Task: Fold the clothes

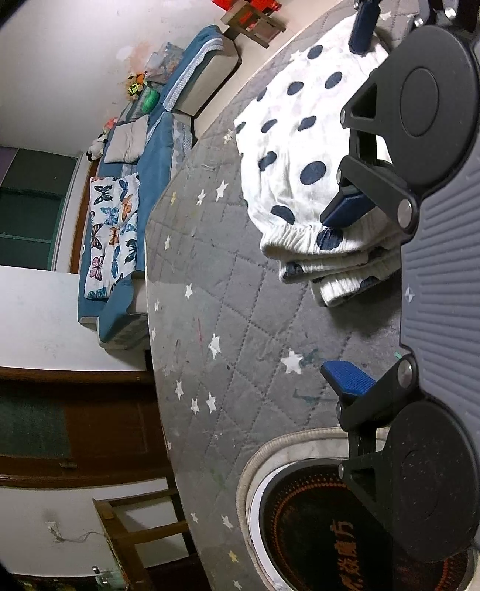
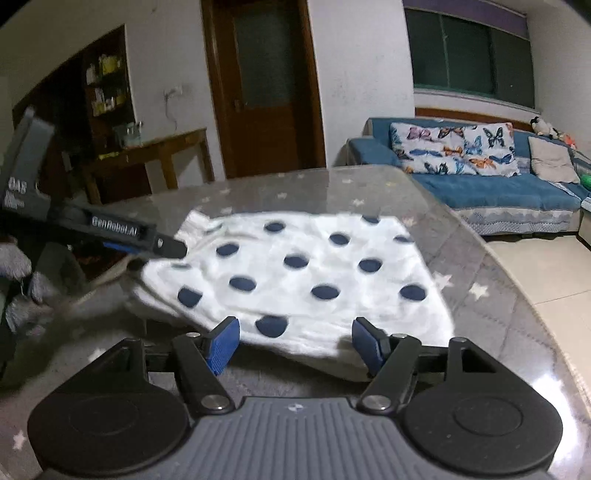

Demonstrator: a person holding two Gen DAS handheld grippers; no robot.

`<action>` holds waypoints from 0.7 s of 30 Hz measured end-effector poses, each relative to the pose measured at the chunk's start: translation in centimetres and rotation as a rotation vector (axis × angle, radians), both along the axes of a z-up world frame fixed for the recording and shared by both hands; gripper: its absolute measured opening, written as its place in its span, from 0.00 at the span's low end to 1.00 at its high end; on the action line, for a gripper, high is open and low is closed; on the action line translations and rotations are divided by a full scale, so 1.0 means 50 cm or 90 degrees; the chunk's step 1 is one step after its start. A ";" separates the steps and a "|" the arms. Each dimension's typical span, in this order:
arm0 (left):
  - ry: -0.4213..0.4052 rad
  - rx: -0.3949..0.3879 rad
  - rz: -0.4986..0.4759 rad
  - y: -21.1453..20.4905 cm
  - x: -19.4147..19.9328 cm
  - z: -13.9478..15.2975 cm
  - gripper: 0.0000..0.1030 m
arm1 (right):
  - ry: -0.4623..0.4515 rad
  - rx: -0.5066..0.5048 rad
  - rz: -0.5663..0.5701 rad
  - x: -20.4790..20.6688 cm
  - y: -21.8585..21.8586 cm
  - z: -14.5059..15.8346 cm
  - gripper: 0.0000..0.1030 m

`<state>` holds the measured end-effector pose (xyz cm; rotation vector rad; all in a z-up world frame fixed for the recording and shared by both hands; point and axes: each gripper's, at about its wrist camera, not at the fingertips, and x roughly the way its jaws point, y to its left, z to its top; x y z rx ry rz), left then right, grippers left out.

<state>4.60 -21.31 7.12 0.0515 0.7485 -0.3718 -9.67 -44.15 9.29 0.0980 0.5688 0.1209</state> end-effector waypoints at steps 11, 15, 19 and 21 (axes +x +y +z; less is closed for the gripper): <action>0.014 -0.010 0.027 0.004 0.038 -0.002 0.81 | 0.030 0.029 -0.040 0.026 -0.057 -0.025 0.73; 0.012 -0.025 0.027 0.004 0.044 0.009 0.80 | 0.017 0.027 -0.017 0.038 -0.053 -0.001 0.80; 0.004 -0.026 0.033 0.002 0.056 0.015 0.80 | 0.003 0.032 -0.004 0.075 -0.049 0.025 0.83; 0.009 -0.024 0.038 0.005 0.063 0.010 0.80 | -0.001 0.034 -0.002 0.104 -0.049 0.034 0.88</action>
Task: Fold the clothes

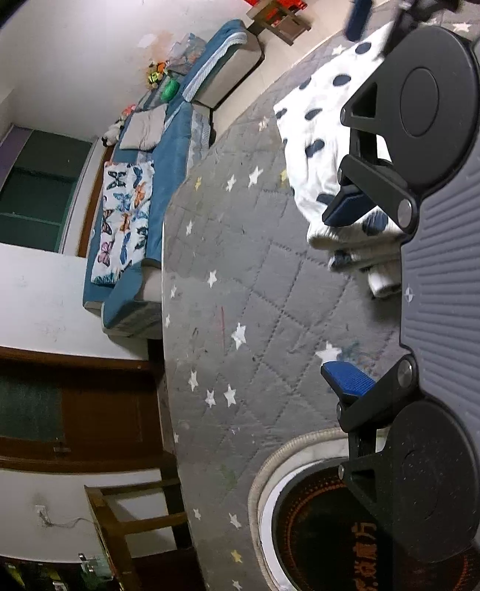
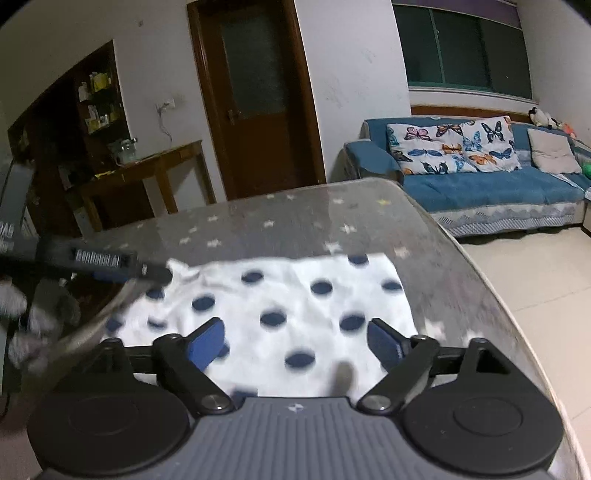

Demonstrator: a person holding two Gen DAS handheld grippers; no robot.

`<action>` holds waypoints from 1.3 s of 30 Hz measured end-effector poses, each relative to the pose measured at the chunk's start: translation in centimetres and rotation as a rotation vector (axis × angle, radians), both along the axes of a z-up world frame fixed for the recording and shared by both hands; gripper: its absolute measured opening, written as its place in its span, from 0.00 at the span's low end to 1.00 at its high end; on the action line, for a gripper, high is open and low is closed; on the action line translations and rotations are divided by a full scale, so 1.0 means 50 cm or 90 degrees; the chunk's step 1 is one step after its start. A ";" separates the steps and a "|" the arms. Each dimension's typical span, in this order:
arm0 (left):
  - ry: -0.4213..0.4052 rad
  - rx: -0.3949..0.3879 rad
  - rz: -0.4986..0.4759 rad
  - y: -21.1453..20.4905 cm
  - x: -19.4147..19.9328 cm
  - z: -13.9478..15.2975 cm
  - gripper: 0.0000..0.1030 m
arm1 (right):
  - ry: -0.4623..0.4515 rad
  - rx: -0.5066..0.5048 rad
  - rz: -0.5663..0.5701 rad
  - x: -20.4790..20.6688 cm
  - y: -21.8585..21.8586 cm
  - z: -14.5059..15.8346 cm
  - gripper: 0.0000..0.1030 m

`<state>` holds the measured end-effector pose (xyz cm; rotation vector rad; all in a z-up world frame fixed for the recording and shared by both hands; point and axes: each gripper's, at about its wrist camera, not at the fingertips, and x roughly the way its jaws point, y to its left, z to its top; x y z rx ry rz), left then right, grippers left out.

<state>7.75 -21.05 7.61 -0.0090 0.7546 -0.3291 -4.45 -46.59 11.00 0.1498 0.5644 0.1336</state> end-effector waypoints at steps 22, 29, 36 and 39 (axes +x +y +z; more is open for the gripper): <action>0.018 -0.018 -0.003 0.019 0.003 -0.023 0.83 | 0.143 -0.039 0.016 0.239 0.057 -0.055 1.00; 0.019 -0.022 -0.004 0.019 0.002 -0.025 0.83 | 0.153 -0.049 0.018 0.244 0.063 -0.059 1.00; 0.020 -0.023 -0.004 0.020 -0.001 -0.028 0.85 | 0.149 -0.063 0.018 0.249 0.073 -0.061 1.00; 0.020 -0.025 -0.005 0.022 -0.003 -0.030 0.85 | 0.141 -0.070 0.019 0.246 0.077 -0.065 1.00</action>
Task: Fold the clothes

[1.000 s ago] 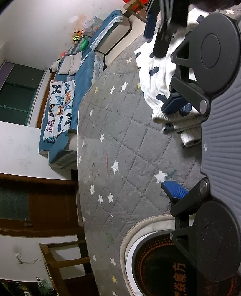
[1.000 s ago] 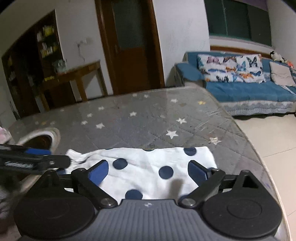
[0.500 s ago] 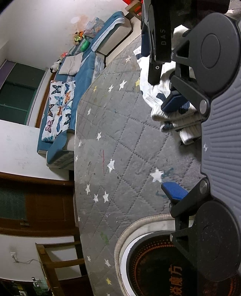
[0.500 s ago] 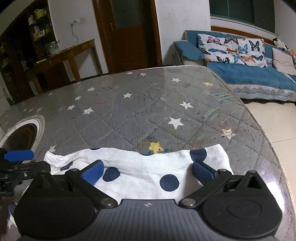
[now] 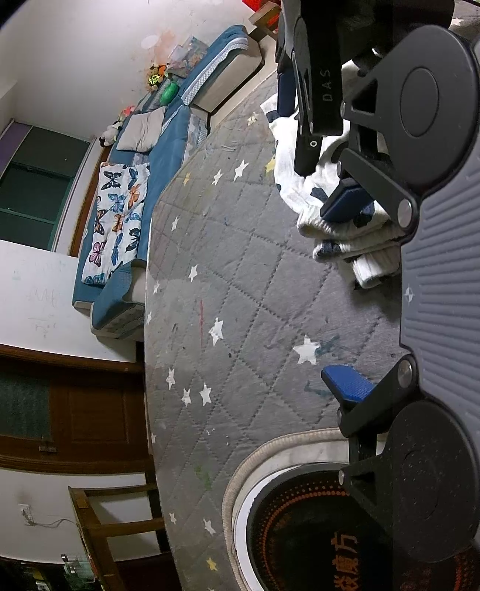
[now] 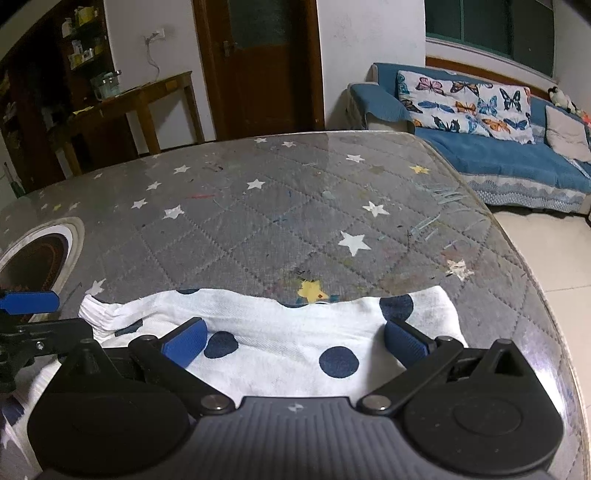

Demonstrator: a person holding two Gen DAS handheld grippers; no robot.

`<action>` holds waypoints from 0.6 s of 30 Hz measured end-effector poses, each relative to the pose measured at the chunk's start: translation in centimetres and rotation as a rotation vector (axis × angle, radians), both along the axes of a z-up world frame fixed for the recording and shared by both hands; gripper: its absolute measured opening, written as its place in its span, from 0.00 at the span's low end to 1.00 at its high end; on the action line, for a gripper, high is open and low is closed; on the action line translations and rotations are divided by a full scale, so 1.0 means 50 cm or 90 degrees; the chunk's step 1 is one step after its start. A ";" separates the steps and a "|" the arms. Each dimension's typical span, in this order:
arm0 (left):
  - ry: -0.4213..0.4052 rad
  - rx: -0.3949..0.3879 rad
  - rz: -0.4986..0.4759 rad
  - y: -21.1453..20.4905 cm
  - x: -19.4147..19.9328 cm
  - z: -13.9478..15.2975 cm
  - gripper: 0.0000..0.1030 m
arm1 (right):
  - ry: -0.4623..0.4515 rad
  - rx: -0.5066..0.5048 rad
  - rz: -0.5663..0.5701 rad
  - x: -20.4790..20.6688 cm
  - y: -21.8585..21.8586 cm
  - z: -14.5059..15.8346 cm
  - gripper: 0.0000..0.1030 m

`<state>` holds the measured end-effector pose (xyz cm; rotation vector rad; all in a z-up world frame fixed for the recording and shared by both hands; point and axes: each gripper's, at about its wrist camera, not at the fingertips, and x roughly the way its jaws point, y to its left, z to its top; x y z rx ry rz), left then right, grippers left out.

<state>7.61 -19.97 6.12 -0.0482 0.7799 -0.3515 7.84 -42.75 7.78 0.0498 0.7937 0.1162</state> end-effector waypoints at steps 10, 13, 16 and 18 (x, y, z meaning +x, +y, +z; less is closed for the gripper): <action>-0.002 0.003 0.004 0.000 -0.007 0.006 0.85 | -0.001 0.025 0.001 -0.024 -0.010 0.026 1.00; -0.004 0.004 0.005 0.000 -0.010 0.010 0.85 | -0.009 0.027 0.009 -0.051 -0.005 0.039 1.00; -0.007 0.007 0.006 0.000 -0.013 0.010 0.86 | -0.019 0.016 0.027 -0.085 0.016 0.043 1.00; -0.009 0.009 0.007 0.000 -0.013 0.010 0.87 | -0.022 0.010 0.038 -0.108 0.032 0.040 1.00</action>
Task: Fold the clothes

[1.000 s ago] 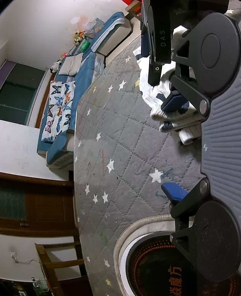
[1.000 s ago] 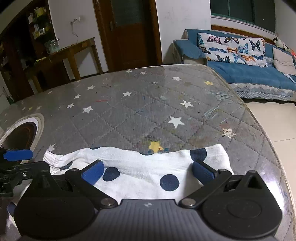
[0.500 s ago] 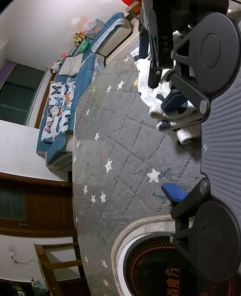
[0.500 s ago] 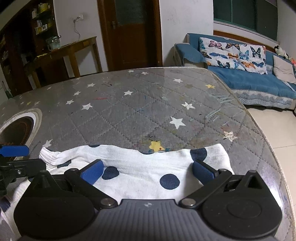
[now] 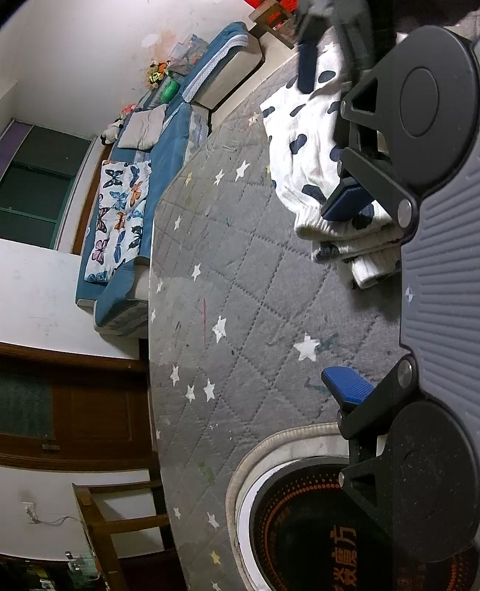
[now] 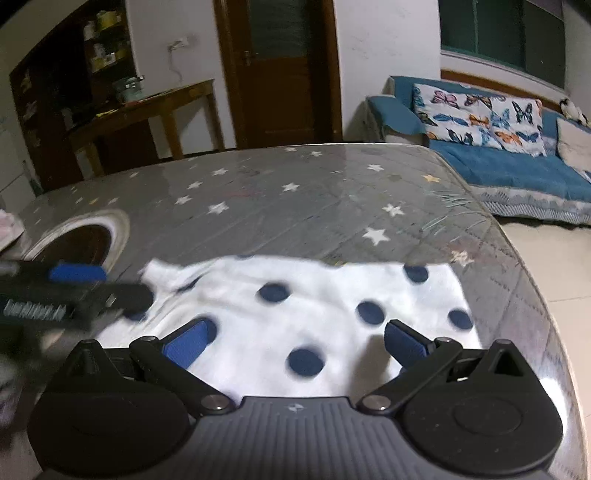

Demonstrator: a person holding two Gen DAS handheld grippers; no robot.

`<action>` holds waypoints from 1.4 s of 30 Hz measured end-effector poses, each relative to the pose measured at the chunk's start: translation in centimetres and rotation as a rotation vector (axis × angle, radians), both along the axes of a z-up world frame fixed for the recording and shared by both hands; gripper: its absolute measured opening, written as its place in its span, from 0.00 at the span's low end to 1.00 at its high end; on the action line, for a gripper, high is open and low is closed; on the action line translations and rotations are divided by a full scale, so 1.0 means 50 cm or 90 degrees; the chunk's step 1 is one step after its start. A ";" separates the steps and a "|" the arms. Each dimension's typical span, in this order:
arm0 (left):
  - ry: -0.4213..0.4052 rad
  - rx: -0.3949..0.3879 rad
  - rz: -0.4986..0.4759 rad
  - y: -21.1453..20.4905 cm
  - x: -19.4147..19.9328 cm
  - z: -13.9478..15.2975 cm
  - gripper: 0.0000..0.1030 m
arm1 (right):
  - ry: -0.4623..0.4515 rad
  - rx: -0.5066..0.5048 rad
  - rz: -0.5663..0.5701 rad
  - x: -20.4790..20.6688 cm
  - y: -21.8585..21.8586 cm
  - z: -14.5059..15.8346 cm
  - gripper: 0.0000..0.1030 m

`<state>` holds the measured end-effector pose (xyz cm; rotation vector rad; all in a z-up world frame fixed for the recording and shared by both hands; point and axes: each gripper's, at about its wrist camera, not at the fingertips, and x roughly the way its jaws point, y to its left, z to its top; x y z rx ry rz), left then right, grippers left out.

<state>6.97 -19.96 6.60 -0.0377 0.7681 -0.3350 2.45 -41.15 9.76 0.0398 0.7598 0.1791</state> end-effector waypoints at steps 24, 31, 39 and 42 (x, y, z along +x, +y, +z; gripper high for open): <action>-0.025 0.007 -0.015 0.028 -0.084 0.022 0.90 | -0.077 0.000 -0.087 -0.196 0.013 -0.016 1.00; -0.031 0.005 -0.017 0.040 -0.119 0.027 0.93 | -0.103 0.021 -0.106 -0.225 0.005 -0.010 1.00; -0.053 0.021 -0.038 0.040 -0.159 0.031 0.99 | -0.114 0.016 -0.131 -0.258 0.022 -0.019 1.00; -0.060 0.027 -0.047 0.038 -0.174 0.030 1.00 | -0.111 0.019 -0.140 -0.264 0.024 -0.023 1.00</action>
